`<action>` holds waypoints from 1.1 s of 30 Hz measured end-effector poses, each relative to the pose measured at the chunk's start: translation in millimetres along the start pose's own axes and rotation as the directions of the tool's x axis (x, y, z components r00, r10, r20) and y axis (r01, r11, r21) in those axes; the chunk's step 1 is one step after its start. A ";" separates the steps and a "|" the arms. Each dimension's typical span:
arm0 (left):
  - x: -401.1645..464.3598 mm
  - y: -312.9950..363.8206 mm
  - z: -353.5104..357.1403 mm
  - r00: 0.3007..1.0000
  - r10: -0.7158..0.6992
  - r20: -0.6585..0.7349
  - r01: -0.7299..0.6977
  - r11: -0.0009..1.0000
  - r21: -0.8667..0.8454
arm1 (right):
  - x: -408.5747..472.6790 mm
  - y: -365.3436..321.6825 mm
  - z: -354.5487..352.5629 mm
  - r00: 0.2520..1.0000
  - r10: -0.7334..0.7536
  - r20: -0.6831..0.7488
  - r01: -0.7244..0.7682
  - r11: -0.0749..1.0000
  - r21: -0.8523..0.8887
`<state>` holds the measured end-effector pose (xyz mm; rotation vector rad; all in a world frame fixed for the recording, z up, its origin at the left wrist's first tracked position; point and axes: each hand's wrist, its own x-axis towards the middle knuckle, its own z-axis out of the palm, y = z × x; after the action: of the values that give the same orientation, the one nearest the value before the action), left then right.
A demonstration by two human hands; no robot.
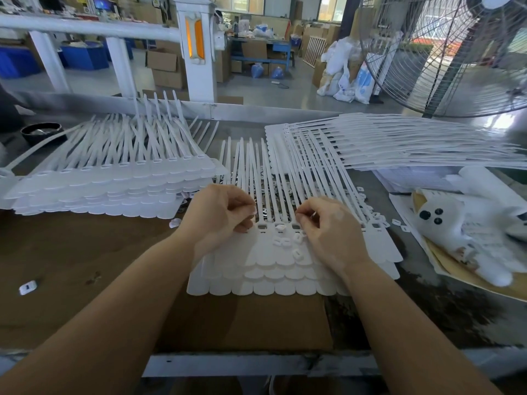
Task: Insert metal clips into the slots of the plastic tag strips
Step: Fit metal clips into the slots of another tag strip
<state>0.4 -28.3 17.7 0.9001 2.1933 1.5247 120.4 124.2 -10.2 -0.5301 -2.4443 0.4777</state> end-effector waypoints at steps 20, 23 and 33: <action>-3.1 0.4 -12.0 0.995 -0.085 0.052 0.089 0.992 -0.085 | -0.2 -0.3 0.0 1.000 -0.009 -0.006 0.009 1.000 0.002; -2.1 0.0 -13.0 0.996 -0.066 0.067 0.067 0.998 -0.008 | -0.1 -0.9 -0.2 1.000 -0.009 -0.007 0.009 1.000 0.005; 1.8 6.2 -17.2 0.992 -0.059 0.110 0.027 0.963 0.270 | 0.0 -1.5 -1.2 1.000 -0.005 0.003 0.005 1.000 0.004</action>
<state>-9.1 -38.1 30.0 0.9869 2.3517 1.1415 120.7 123.2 -8.6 -0.5222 -2.4466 0.4816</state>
